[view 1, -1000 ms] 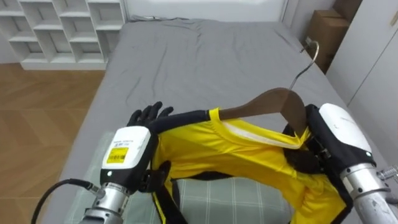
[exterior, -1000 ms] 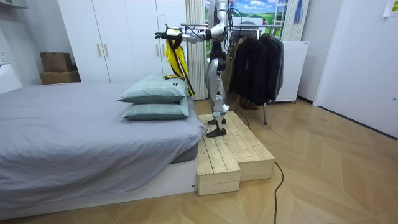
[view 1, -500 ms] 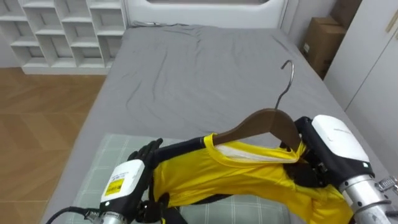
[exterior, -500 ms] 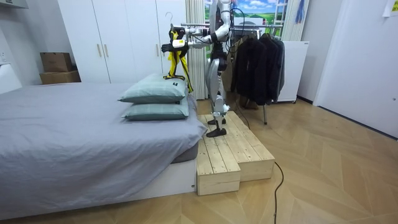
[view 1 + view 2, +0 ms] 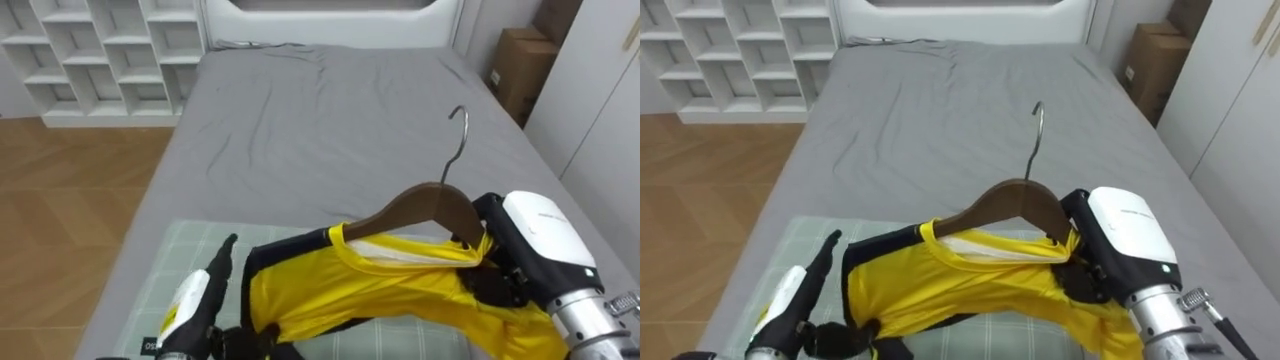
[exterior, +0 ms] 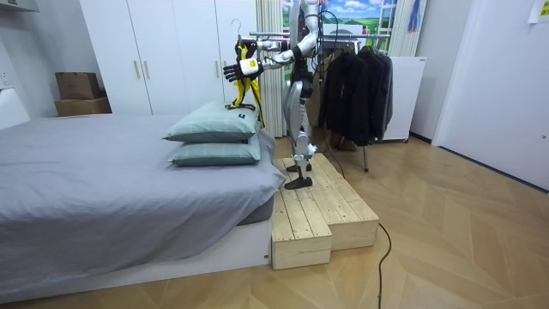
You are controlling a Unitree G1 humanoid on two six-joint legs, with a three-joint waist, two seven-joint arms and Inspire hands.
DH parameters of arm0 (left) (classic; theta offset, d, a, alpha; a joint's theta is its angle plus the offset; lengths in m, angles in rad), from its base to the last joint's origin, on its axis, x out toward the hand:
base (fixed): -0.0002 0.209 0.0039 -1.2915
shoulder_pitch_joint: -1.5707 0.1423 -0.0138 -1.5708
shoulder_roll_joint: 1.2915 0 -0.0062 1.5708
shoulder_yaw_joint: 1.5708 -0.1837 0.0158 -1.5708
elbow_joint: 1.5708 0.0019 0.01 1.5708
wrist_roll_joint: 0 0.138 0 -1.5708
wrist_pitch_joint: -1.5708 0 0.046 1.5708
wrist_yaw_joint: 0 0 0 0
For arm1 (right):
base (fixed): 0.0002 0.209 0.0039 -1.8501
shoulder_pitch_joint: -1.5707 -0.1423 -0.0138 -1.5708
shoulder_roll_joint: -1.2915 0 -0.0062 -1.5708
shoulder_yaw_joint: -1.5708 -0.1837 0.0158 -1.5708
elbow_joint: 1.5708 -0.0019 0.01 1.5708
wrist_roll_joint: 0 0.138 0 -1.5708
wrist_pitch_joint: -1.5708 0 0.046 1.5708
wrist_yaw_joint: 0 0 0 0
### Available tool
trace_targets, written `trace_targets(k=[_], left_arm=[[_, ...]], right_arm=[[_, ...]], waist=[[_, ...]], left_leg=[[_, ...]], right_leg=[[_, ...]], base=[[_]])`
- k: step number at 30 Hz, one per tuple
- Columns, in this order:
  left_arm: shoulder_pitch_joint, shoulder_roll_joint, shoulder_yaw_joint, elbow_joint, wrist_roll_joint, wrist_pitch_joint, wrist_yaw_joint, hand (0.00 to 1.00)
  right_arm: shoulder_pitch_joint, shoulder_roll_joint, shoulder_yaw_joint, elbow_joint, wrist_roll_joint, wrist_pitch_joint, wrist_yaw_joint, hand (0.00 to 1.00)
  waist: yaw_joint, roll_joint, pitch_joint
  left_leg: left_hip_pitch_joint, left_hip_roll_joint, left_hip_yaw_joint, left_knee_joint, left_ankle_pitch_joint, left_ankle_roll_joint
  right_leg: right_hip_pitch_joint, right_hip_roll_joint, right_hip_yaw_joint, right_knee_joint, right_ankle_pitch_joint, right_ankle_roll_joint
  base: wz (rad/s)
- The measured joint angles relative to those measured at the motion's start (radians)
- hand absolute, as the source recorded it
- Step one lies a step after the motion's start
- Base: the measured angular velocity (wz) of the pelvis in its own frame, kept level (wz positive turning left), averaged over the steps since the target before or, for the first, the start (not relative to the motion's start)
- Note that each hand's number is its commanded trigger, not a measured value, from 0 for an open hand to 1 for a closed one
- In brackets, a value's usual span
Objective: Hang clothes
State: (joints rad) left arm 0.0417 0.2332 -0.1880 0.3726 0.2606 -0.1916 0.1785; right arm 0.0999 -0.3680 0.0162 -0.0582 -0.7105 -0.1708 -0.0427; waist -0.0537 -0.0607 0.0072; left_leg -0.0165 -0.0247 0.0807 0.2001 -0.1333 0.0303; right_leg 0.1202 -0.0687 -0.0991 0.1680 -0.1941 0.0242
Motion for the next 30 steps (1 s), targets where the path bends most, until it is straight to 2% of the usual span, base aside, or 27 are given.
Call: trace_targets(k=[2, 5, 8, 11, 15, 19, 24, 29, 30], left_arm=[[0.007, 0.001, 0.011, -0.051, -0.116, 0.012, -0.059, 0.00], [0.008, 0.003, 0.013, -0.094, -0.228, 0.023, -0.114, 0.00], [0.016, 0.012, 0.012, -0.183, -0.399, 0.041, -0.217, 0.00], [0.018, 0.026, 0.012, -0.272, -0.454, 0.041, -0.281, 0.00], [0.021, 0.036, 0.012, -0.348, -0.487, 0.041, -0.347, 0.00], [0.023, 0.039, 0.013, -0.380, -0.496, 0.042, -0.393, 0.00], [0.039, 0.072, 0.013, -0.423, -0.496, 0.058, -0.460, 0.00], [0.072, 0.102, 0.007, -0.423, -0.510, 0.073, -0.515, 0.00], [0.077, 0.103, 0.006, -0.423, -0.510, 0.077, -0.521, 0.00]], right_arm=[[0.002, 0.000, 0.000, 0.000, 0.004, 0.012, 0.000, 1.00], [-0.001, 0.003, 0.000, 0.000, 0.003, 0.027, -0.001, 1.00], [-0.001, 0.004, 0.001, 0.000, 0.003, 0.042, -0.002, 1.00], [-0.001, 0.004, 0.001, 0.000, -0.008, 0.042, -0.015, 1.00], [0.000, 0.004, 0.001, 0.004, -0.009, 0.042, -0.051, 1.00], [0.000, 0.003, 0.001, 0.006, -0.008, 0.042, -0.061, 1.00], [-0.001, 0.000, 0.001, 0.011, -0.004, 0.045, -0.068, 1.00], [-0.001, -0.003, 0.002, 0.011, 0.041, 0.067, -0.068, 1.00], [-0.001, -0.003, 0.003, 0.011, 0.042, 0.070, -0.068, 1.00]], waist=[[0.004, 0.000, -0.0001], [0.007, 0.001, -0.0008], [0.008, 0.001, -0.0011], [0.008, 0.004, -0.0021], [0.007, 0.011, -0.0057], [0.006, 0.016, -0.0052], [0.007, 0.021, -0.0045], [0.005, 0.041, 0.0049], [0.005, 0.043, 0.0043]], left_leg=[[0.000, -0.001, -0.002, -0.001, 0.000, 0.000], [-0.004, 0.000, -0.003, 0.002, 0.000, 0.000], [-0.008, 0.000, -0.002, 0.000, 0.000, 0.000], [-0.009, 0.000, -0.002, 0.001, 0.000, 0.000], [-0.008, 0.000, -0.002, 0.001, 0.000, 0.000], [-0.008, 0.001, -0.002, 0.001, 0.000, 0.000], [-0.008, 0.002, -0.002, 0.001, 0.000, -0.001], [-0.010, 0.002, -0.003, 0.003, 0.000, -0.001], [-0.012, 0.002, -0.003, 0.003, 0.000, -0.001]], right_leg=[[0.000, -0.001, -0.001, 0.000, 0.000, 0.000], [0.000, -0.001, -0.008, 0.000, 0.000, 0.000], [-0.004, -0.002, -0.011, 0.000, 0.000, 0.000], [-0.005, -0.002, -0.017, 0.000, 0.000, 0.000], [-0.003, -0.002, -0.020, 0.000, 0.000, 0.000], [-0.003, -0.002, -0.026, 0.000, 0.000, 0.000], [-0.002, -0.002, -0.031, 0.000, 0.000, 0.000], [-0.003, -0.003, -0.037, 0.000, 0.000, 0.000], [-0.004, -0.003, -0.037, 0.000, 0.000, 0.000]], base=[[0.00], [0.03], [0.01], [0.00], [0.00], [0.00], [0.00], [0.00], [0.00]])
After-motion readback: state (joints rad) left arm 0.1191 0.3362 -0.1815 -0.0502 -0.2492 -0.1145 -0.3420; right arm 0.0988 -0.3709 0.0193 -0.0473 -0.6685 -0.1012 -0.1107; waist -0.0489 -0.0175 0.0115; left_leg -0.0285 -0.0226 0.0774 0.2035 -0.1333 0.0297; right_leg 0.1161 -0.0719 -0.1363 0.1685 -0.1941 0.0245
